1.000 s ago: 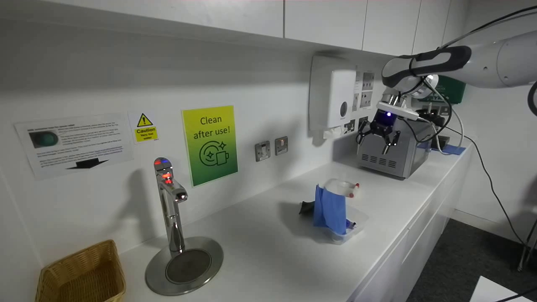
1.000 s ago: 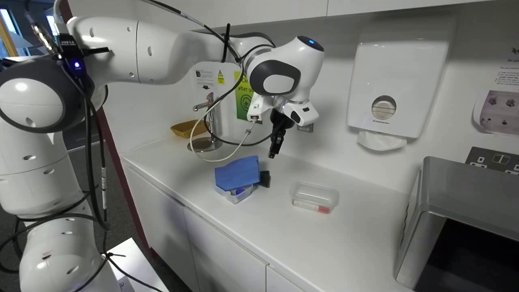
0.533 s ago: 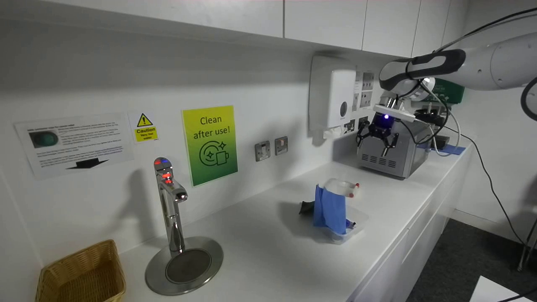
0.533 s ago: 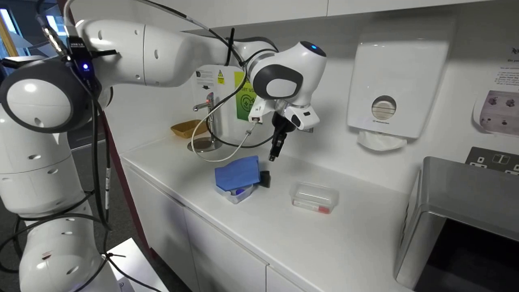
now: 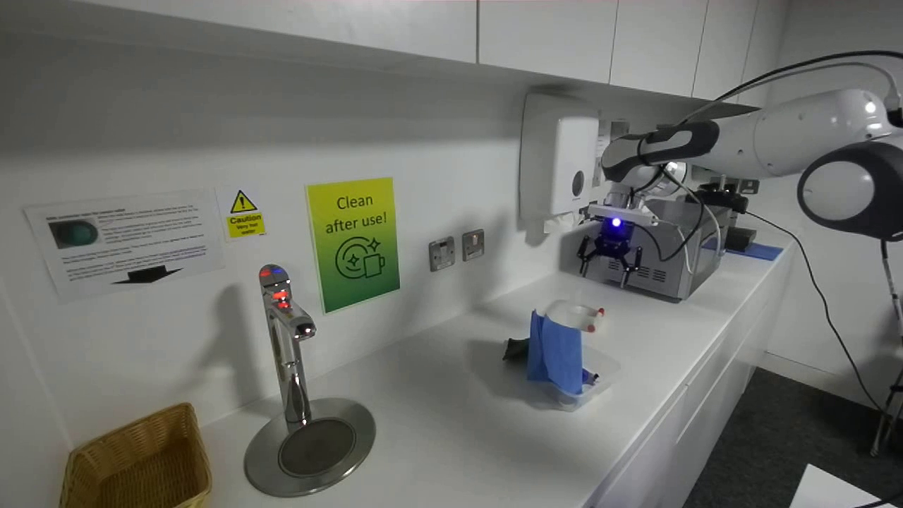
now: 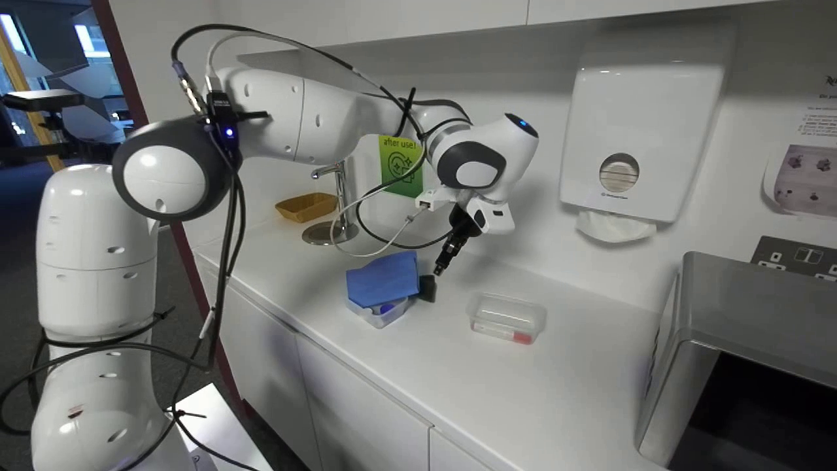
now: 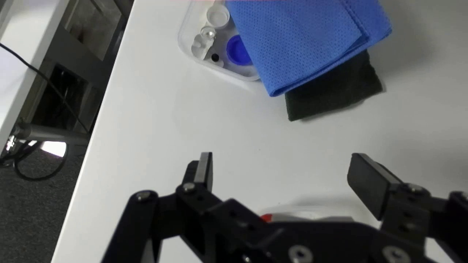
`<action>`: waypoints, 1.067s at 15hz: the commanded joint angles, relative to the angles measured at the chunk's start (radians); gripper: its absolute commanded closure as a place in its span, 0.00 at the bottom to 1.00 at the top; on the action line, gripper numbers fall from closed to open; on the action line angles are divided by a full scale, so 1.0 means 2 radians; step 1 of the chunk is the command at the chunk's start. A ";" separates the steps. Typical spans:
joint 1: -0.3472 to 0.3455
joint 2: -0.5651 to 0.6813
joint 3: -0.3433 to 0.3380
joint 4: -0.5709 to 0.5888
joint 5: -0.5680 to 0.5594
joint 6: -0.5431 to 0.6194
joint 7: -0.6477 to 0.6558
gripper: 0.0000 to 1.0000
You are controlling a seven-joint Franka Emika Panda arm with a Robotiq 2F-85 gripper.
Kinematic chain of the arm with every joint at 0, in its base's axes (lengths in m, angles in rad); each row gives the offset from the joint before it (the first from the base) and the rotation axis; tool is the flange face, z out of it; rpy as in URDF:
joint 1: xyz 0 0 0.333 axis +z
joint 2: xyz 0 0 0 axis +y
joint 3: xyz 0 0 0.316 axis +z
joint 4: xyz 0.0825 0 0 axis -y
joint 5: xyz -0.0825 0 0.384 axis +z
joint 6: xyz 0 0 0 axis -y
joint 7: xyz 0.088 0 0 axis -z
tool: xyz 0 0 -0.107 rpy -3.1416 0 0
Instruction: Remove the blue paper towel from the bowl
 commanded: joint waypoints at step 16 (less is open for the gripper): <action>-0.033 0.163 0.028 0.182 0.130 -0.293 0.119 0.00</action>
